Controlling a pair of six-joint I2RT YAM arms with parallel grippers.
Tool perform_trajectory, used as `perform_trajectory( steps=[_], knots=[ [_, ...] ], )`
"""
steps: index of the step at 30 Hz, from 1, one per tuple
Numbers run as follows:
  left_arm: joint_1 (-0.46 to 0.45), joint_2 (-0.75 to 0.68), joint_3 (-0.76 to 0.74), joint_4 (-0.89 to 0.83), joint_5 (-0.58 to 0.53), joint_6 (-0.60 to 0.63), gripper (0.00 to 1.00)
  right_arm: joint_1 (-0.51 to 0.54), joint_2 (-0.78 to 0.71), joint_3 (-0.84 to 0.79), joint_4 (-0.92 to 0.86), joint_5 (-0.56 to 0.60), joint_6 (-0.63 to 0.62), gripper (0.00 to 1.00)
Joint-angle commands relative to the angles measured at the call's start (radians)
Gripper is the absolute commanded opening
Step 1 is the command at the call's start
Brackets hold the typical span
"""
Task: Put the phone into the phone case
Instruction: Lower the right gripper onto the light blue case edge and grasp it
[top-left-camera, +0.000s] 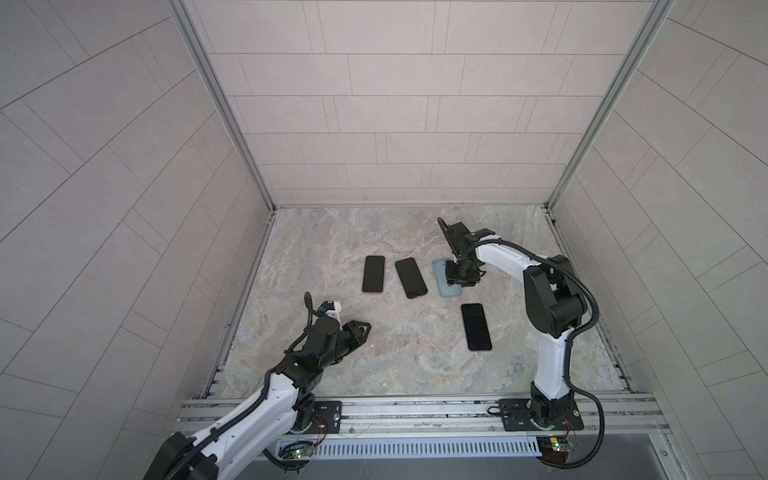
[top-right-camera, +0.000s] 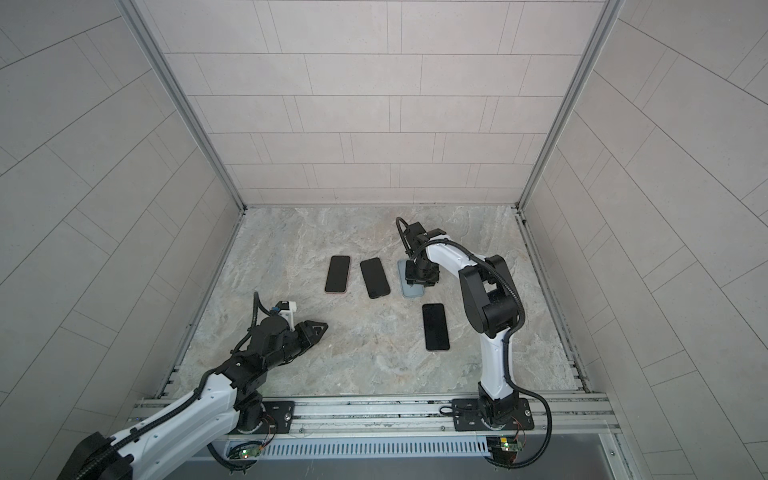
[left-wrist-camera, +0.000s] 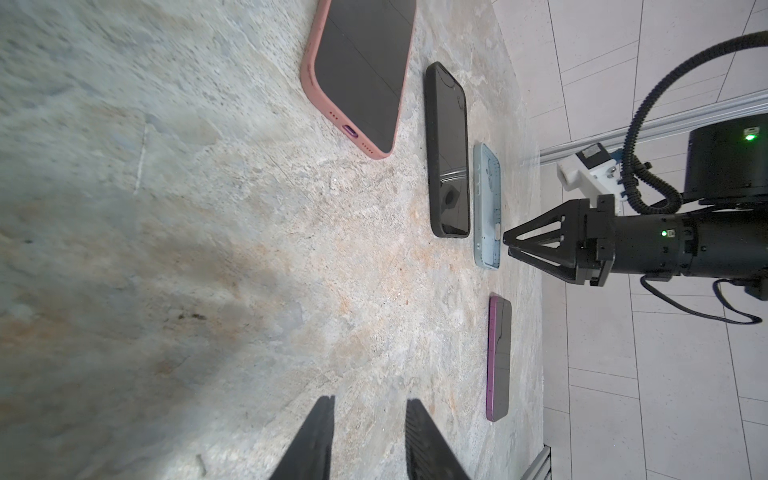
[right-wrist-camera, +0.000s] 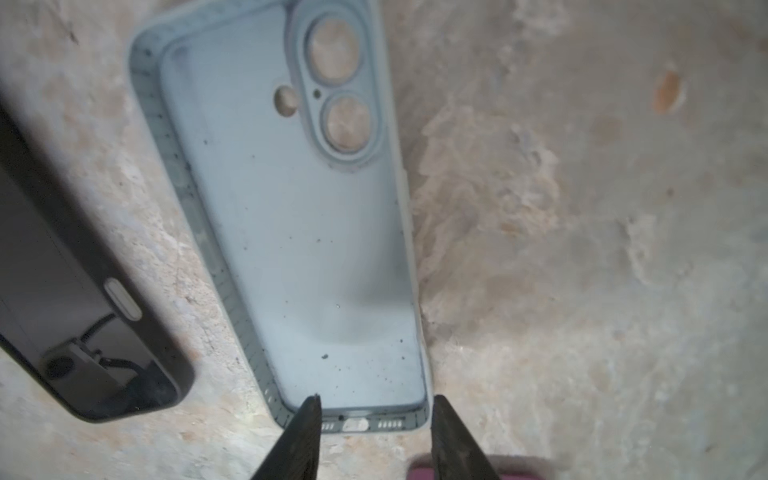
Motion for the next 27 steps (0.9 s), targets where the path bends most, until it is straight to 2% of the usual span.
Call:
perform_trajectory(
  steps=[1, 6, 20, 27],
  knots=[
    [0.007, -0.002, 0.007, 0.022, -0.005, -0.004, 0.36, -0.004, 0.025, 0.002, 0.006, 0.013, -0.021, 0.36],
    [0.007, 0.0, 0.007, 0.022, -0.006, -0.006, 0.36, -0.005, 0.037, -0.018, 0.003, 0.055, -0.027, 0.3],
    [0.006, 0.022, 0.013, 0.029, -0.008, -0.007, 0.36, -0.008, -0.088, -0.101, 0.021, 0.104, -0.047, 0.29],
    [0.007, 0.048, 0.017, 0.048, -0.004, -0.006, 0.36, -0.042, -0.094, -0.123, 0.02, 0.138, -0.065, 0.29]
  ],
)
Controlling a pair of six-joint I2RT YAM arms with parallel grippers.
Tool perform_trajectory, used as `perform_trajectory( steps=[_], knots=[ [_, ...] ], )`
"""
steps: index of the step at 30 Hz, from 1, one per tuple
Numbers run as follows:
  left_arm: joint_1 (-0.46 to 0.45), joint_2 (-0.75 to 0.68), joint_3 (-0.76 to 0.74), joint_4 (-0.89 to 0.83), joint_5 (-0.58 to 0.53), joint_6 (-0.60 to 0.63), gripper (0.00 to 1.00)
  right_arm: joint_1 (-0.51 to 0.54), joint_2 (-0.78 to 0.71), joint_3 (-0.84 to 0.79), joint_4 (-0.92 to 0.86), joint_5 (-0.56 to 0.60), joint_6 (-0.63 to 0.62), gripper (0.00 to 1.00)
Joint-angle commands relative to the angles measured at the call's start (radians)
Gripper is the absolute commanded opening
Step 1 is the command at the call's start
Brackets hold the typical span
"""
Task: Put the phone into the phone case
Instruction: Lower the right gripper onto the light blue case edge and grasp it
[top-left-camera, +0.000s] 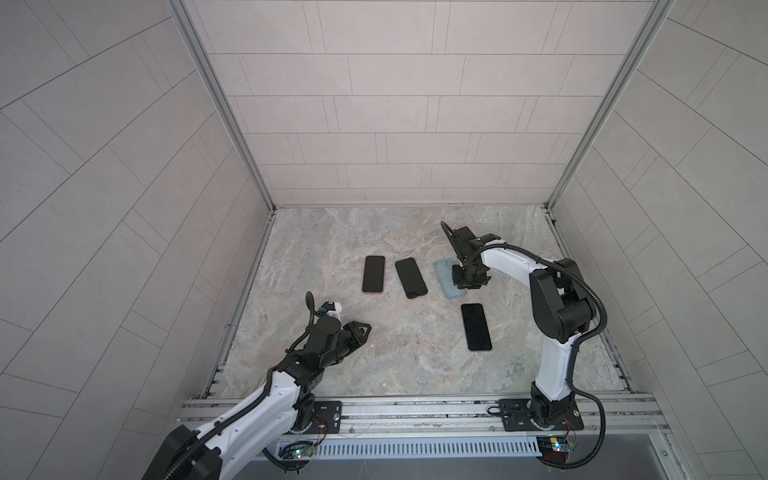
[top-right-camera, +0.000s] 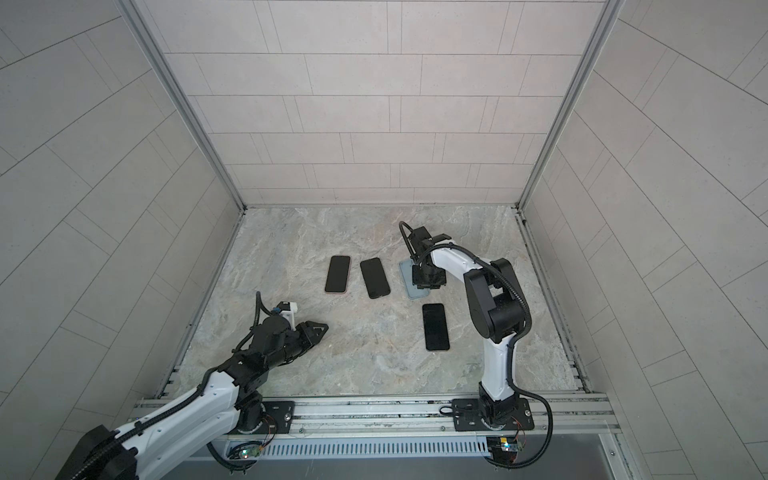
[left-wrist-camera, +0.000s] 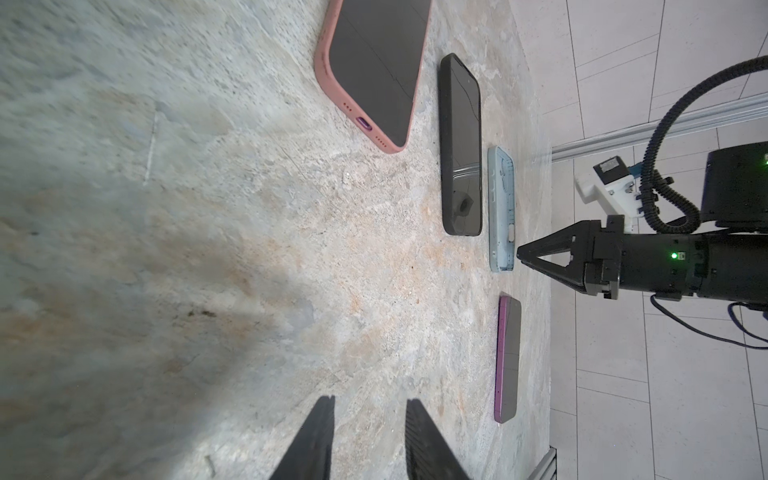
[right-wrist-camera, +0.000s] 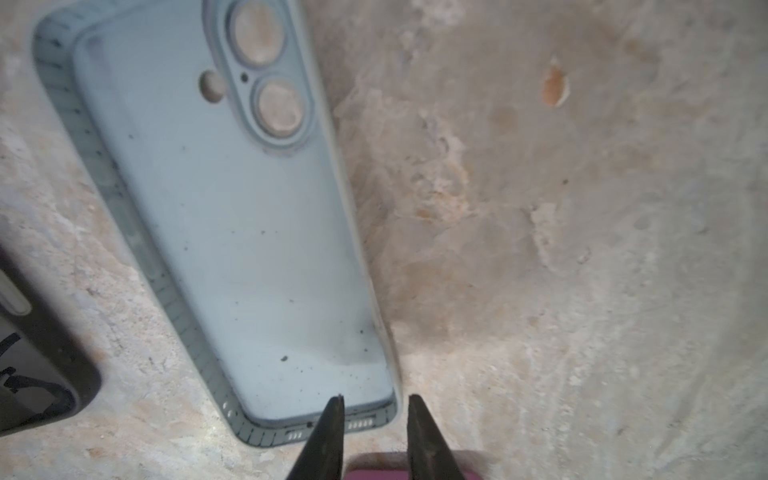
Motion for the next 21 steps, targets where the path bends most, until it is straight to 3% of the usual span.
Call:
perform_trajectory(
  steps=[1, 6, 10, 21],
  knots=[
    [0.007, 0.003, 0.018, 0.029, -0.004, -0.003, 0.36, -0.02, -0.018, -0.018, -0.02, 0.031, -0.021, 0.29],
    [0.006, -0.014, 0.016, 0.017, -0.002, -0.005, 0.36, -0.034, 0.037, -0.028, 0.003, -0.026, -0.037, 0.25],
    [0.006, -0.032, 0.011, 0.005, -0.011, -0.008, 0.36, -0.038, 0.057, -0.043, 0.027, -0.072, -0.041, 0.13],
    [0.007, -0.032, 0.011, 0.009, -0.008, -0.011, 0.36, -0.038, 0.04, -0.079, 0.035, -0.094, -0.059, 0.16]
  ],
)
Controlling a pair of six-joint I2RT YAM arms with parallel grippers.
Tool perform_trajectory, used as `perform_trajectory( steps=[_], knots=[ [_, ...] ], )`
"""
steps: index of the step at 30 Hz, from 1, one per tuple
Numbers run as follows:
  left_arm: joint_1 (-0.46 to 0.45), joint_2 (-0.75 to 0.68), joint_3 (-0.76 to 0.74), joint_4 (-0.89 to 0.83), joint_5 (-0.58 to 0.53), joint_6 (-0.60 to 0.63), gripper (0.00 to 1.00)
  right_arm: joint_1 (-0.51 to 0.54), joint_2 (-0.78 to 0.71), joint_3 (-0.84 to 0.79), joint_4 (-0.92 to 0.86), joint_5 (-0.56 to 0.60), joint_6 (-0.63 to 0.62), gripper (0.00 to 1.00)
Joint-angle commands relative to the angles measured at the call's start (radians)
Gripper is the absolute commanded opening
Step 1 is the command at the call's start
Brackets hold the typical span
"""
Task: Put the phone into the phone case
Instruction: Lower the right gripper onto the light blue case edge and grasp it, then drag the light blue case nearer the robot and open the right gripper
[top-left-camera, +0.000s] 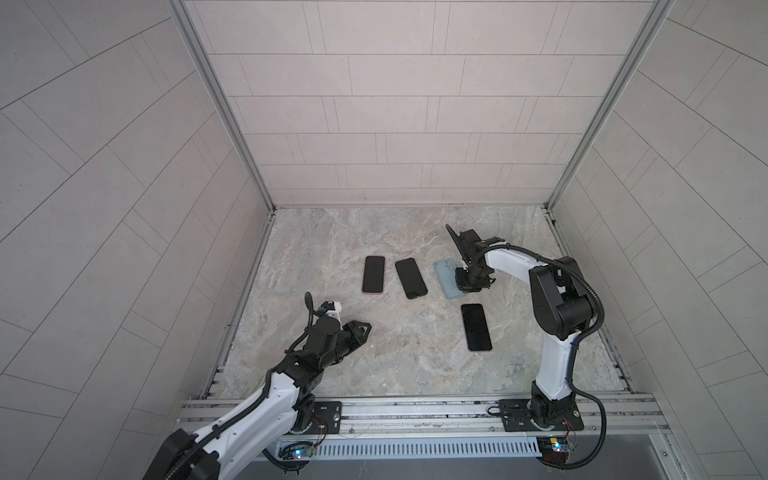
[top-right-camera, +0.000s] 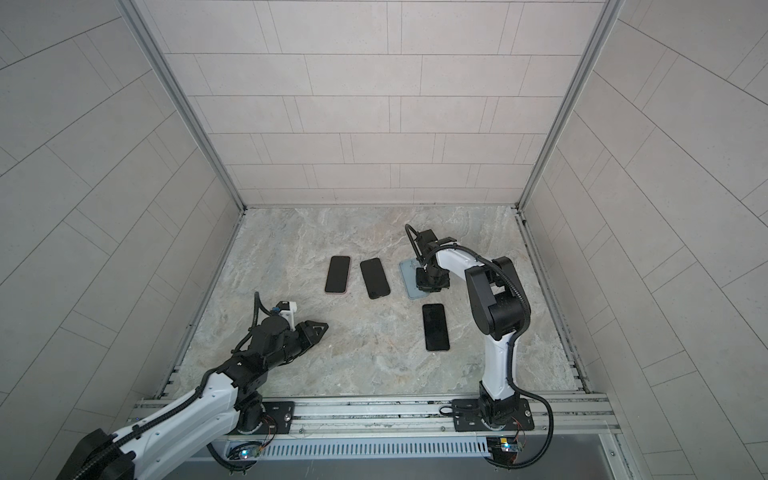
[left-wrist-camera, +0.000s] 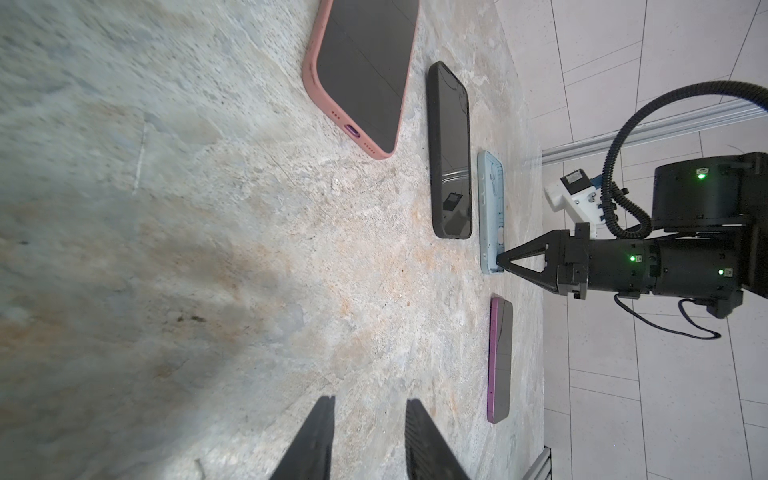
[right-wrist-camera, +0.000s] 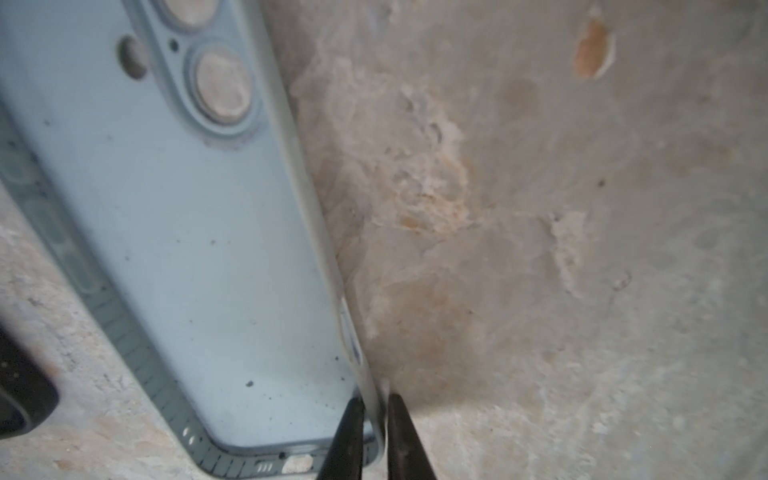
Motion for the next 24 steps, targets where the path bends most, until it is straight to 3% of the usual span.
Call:
perform_trajectory(
  steps=[1, 4, 11, 15, 20, 24],
  knots=[
    [0.006, -0.01, 0.011, 0.008, -0.006, -0.011, 0.36, 0.0, 0.016, -0.035, -0.018, -0.007, -0.011, 0.12],
    [0.006, -0.017, 0.01, 0.0, -0.007, -0.01, 0.36, 0.0, -0.02, -0.052, -0.014, -0.012, -0.012, 0.0],
    [0.006, -0.026, 0.008, 0.0, -0.014, -0.009, 0.36, 0.054, -0.221, -0.116, -0.011, -0.093, -0.06, 0.0],
    [0.007, 0.001, 0.017, 0.013, -0.012, -0.003, 0.36, 0.197, -0.319, -0.16, -0.034, -0.074, -0.097, 0.0],
    [0.006, 0.075, 0.044, 0.025, 0.024, 0.017, 0.36, 0.461, -0.376, -0.228, -0.027, 0.05, -0.13, 0.0],
    [0.006, 0.126, 0.037, 0.123, 0.039, 0.006, 0.36, 0.568, -0.394, -0.277, 0.008, 0.083, -0.131, 0.0]
  ],
)
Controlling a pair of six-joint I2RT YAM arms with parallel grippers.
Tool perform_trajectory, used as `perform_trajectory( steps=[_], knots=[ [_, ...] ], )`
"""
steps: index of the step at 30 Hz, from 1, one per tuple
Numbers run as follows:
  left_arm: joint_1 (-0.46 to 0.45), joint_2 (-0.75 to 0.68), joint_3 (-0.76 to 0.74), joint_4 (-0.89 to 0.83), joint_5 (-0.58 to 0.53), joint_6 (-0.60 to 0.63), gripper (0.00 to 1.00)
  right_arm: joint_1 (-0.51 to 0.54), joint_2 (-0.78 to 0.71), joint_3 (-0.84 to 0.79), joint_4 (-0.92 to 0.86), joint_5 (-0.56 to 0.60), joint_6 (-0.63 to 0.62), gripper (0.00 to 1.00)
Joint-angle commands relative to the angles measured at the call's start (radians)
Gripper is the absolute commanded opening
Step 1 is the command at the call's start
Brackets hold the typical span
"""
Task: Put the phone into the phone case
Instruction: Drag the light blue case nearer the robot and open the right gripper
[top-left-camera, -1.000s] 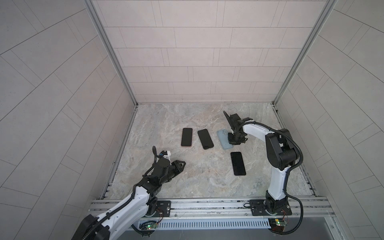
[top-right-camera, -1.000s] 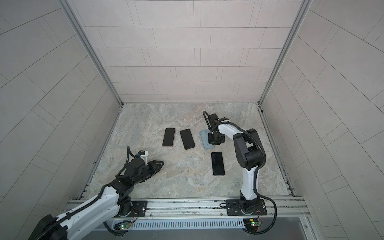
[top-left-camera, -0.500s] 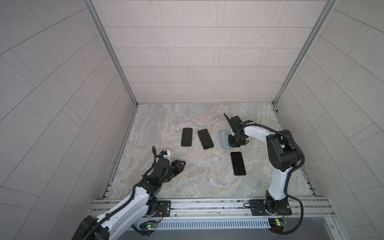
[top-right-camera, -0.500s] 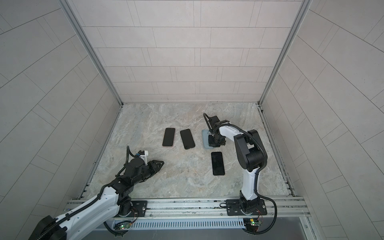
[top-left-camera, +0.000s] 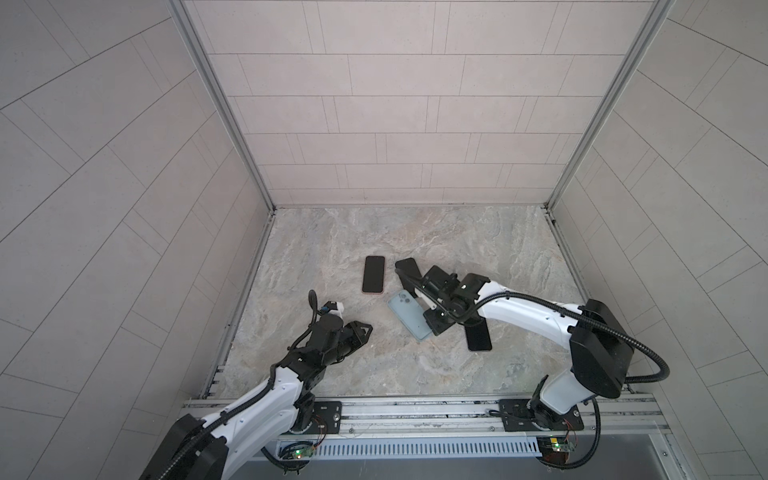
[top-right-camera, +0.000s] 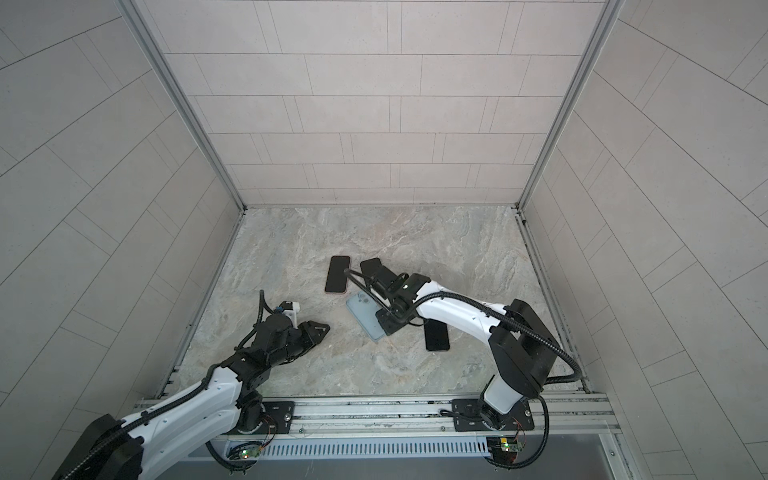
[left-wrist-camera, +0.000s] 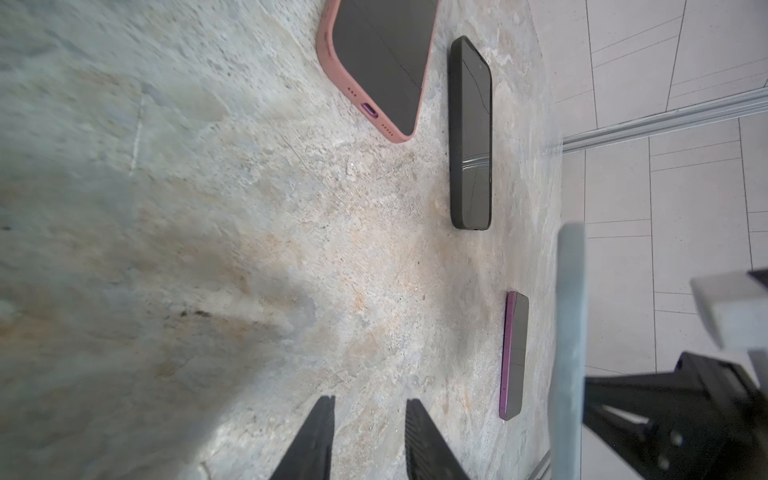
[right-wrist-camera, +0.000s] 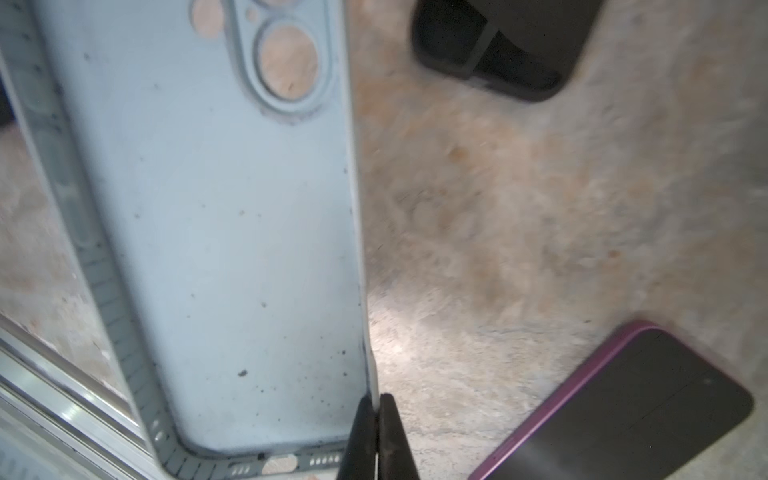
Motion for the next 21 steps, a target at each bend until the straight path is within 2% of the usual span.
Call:
perform_trajectory(
  steps=[1, 4, 7, 9, 15, 16, 17, 19, 20, 21],
  knots=[
    [0.007, 0.034, 0.021, 0.106, 0.031, 0.003, 0.36, 0.028, -0.02, -0.033, -0.011, 0.065, -0.016, 0.0],
    [0.006, 0.031, 0.018, 0.111, 0.056, 0.006, 0.35, 0.045, -0.011, -0.03, -0.03, 0.068, -0.039, 0.0],
    [0.006, -0.039, -0.004, 0.075, 0.002, -0.009, 0.35, 0.07, -0.008, -0.03, -0.039, 0.11, -0.046, 0.0],
    [0.006, -0.089, -0.022, 0.061, -0.031, -0.02, 0.36, 0.081, 0.002, -0.034, -0.021, 0.098, -0.041, 0.0],
    [0.006, -0.182, -0.047, 0.024, -0.057, -0.037, 0.36, 0.097, 0.091, 0.012, -0.026, 0.116, -0.058, 0.0],
    [0.006, -0.194, -0.048, 0.016, -0.064, -0.039, 0.36, 0.103, 0.094, 0.011, -0.022, 0.116, -0.054, 0.13],
    [0.006, -0.204, -0.052, 0.01, -0.069, -0.04, 0.36, 0.106, 0.092, 0.012, -0.019, 0.116, -0.051, 0.33],
    [0.007, -0.219, -0.057, 0.006, -0.07, -0.047, 0.36, 0.106, 0.081, 0.011, -0.021, 0.137, -0.042, 0.6],
    [0.006, -0.226, -0.059, 0.004, -0.073, -0.049, 0.36, 0.106, 0.07, 0.013, -0.027, 0.157, -0.037, 0.7],
    [0.007, -0.232, -0.06, 0.002, -0.074, -0.051, 0.36, 0.107, 0.059, 0.017, -0.036, 0.177, -0.035, 0.74]
  ],
)
